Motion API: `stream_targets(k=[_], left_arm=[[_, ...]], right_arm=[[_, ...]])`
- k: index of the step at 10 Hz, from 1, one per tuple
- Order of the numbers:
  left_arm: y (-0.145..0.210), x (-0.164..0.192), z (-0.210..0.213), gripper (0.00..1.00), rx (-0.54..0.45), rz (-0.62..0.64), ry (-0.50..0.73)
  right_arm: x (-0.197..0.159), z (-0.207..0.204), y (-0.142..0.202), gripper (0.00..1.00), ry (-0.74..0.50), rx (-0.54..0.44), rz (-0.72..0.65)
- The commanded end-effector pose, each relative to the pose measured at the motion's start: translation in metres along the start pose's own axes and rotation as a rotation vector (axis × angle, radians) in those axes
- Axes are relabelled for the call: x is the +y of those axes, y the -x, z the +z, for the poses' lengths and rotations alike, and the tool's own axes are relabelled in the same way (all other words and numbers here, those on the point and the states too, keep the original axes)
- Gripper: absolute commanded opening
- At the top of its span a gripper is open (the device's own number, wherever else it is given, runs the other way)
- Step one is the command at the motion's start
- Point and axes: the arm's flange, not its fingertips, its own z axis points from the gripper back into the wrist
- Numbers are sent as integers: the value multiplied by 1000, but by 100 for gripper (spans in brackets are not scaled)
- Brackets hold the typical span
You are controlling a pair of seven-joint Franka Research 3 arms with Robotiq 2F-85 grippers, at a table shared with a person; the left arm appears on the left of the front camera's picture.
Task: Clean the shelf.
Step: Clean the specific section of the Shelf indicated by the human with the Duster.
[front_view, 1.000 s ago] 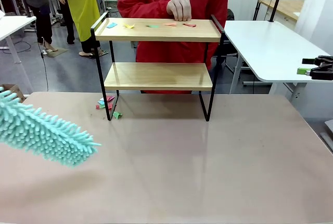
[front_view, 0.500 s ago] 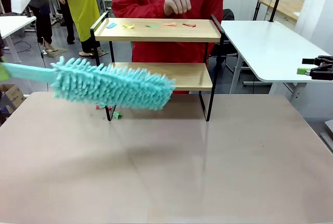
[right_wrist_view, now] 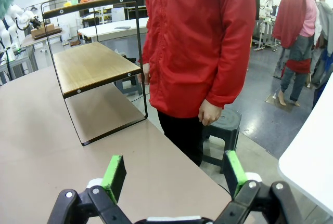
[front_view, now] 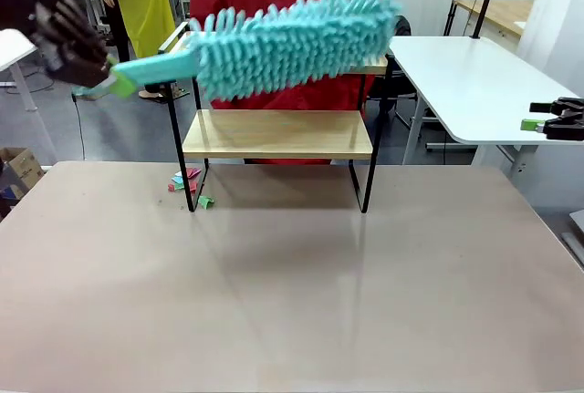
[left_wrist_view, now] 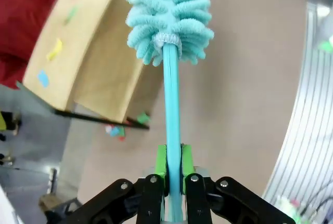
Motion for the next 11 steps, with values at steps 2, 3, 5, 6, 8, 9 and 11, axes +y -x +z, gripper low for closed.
stream_targets(k=[2, 3, 5, 6, 8, 9, 11], left_arm=[[-34, -3, -2, 13, -152, 132, -58], [-48, -4, -1, 13, -123, 202, -94], [-90, 0, -2, 13, 39, 307, -170], [-113, 5, -5, 13, 87, 338, -157], [-160, 19, -1, 13, 89, 403, -164], [-182, 30, 3, 13, 105, 448, -191], [-207, 56, -6, 13, 175, 552, -186]], right_arm=[[3, -2, -9, 100, 12, 12, -9], [3, -2, -9, 100, 12, 12, -9], [3, -2, -9, 100, 12, 12, -9], [3, -2, -9, 100, 12, 12, -9], [3, -2, -9, 100, 12, 12, -9], [3, -2, -9, 100, 12, 12, -9], [3, -2, -9, 100, 12, 12, -9]])
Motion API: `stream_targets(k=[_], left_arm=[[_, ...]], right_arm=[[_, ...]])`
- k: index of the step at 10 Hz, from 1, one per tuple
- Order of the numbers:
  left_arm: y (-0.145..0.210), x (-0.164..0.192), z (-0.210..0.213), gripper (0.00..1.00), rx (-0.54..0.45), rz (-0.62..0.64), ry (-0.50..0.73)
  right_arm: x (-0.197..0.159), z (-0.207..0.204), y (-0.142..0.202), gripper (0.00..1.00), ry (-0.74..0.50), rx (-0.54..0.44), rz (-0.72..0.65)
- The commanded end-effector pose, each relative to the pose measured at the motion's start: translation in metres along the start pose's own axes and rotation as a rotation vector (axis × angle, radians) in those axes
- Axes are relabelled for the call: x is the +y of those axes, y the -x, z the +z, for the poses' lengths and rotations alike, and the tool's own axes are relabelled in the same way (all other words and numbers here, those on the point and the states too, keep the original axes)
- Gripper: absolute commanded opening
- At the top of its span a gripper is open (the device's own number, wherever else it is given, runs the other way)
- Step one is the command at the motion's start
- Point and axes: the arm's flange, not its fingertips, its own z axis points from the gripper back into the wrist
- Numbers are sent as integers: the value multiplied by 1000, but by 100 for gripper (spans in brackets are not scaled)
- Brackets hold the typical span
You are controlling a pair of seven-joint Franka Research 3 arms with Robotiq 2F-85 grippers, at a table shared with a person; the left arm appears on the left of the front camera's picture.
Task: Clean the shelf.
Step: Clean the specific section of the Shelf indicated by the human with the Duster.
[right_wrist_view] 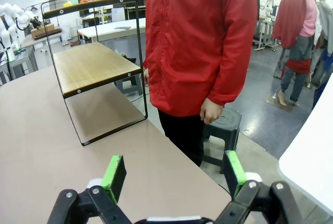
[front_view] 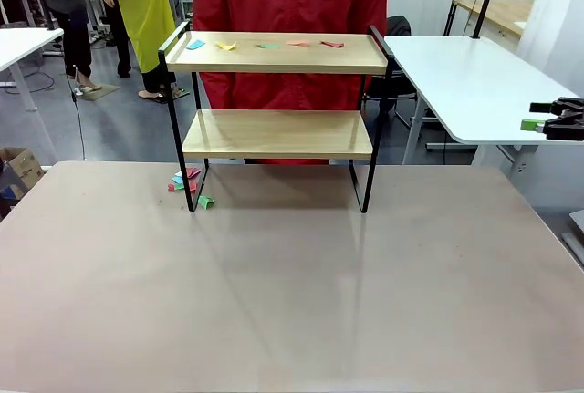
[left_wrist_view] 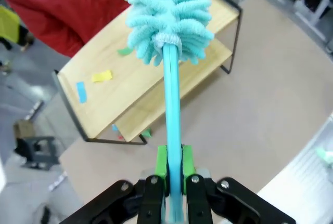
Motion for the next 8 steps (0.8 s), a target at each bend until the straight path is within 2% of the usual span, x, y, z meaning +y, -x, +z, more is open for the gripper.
stream_targets(k=[1, 3, 4, 5, 7, 8], left_arm=[[19, -6, 0, 13, -26, -45, 8], [19, -6, 0, 13, -26, -45, 8], [-2, -2, -4, 13, 6, -8, 7], [-23, -26, -11, 13, 74, 36, -52], [-55, -66, -29, 13, 66, 69, -58], [-63, -77, -33, 13, 68, 149, -88]], right_arm=[[3, -2, -9, 100, 12, 13, -9], [3, -2, -9, 100, 12, 13, -9], [3, -2, -9, 100, 12, 13, -9], [3, -2, -9, 100, 12, 13, -9], [3, -2, -9, 100, 12, 13, -9], [3, -2, -9, 100, 12, 13, -9]])
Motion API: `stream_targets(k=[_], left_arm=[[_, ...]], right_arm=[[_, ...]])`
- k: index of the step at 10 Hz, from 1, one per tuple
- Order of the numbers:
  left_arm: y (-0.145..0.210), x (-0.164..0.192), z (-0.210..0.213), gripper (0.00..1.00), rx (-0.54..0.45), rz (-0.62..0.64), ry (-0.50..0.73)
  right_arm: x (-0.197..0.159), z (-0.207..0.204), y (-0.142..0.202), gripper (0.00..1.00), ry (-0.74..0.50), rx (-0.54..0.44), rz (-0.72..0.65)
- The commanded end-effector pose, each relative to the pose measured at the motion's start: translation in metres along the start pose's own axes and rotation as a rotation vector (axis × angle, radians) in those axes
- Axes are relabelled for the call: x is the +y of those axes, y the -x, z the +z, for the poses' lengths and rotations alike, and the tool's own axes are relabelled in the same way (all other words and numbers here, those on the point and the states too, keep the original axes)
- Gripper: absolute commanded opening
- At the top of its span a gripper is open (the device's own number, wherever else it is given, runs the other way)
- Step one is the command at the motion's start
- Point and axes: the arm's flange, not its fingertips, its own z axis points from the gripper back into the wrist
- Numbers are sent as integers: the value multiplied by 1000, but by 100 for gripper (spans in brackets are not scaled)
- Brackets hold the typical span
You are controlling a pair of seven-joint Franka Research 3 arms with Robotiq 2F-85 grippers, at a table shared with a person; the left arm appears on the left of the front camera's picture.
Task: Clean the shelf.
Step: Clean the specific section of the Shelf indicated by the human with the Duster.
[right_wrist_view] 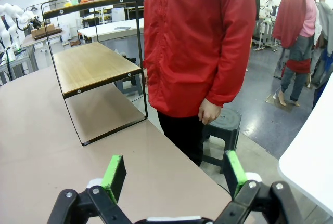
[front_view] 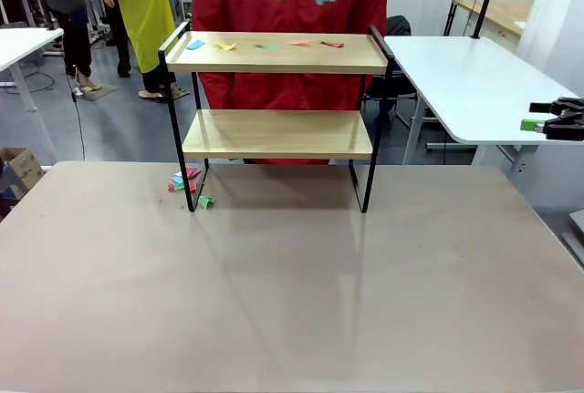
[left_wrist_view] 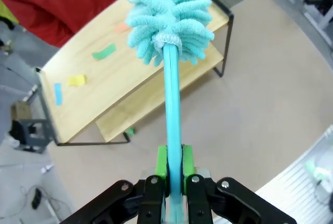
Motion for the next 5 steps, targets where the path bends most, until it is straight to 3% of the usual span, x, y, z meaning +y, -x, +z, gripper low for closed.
stream_targets(k=[1, 5], left_arm=[[-31, -22, 5, 13, 16, 154, -73], [-58, -65, -17, 13, 105, 322, -58]], right_arm=[[2, -2, -9, 100, 13, 13, -9], [2, -2, -9, 100, 13, 13, -9]])
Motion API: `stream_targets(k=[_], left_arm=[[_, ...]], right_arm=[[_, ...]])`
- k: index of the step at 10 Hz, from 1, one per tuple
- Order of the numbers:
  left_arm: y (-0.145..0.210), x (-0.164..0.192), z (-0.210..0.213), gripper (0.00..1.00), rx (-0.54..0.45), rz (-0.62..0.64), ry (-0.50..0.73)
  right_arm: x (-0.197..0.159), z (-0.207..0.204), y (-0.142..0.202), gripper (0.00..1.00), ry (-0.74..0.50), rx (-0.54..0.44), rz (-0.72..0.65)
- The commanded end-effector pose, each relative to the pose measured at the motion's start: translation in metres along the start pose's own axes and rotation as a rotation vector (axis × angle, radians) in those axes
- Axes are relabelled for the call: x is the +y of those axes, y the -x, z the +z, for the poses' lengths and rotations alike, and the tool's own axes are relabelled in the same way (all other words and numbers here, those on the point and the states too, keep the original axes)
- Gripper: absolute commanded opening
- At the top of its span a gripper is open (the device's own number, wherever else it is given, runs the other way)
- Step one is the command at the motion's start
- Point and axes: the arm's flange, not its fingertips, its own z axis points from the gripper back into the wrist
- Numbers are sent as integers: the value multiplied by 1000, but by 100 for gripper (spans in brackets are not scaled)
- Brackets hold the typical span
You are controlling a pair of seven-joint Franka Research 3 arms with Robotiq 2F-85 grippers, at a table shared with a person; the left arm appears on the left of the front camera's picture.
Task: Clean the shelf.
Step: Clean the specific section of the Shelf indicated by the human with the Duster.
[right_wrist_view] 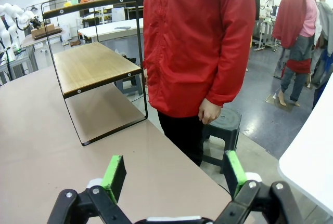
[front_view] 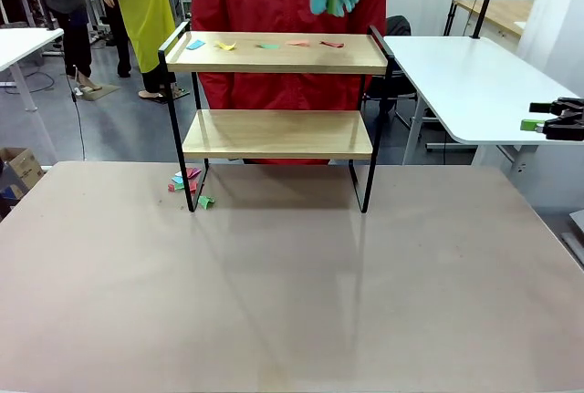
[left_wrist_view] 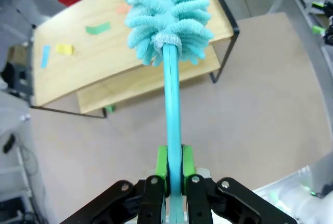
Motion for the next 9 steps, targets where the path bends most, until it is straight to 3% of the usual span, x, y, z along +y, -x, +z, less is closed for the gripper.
stream_targets(k=[1, 4, 9], left_arm=[[-25, -20, 3, 13, 23, 79, 46], [-29, -34, -8, 13, 51, 243, 53], [-35, -57, -31, 13, 73, 304, 92]], right_arm=[[2, -2, -9, 100, 13, 13, -9], [2, -2, -9, 100, 13, 13, -9], [2, -2, -9, 100, 13, 13, -9]])
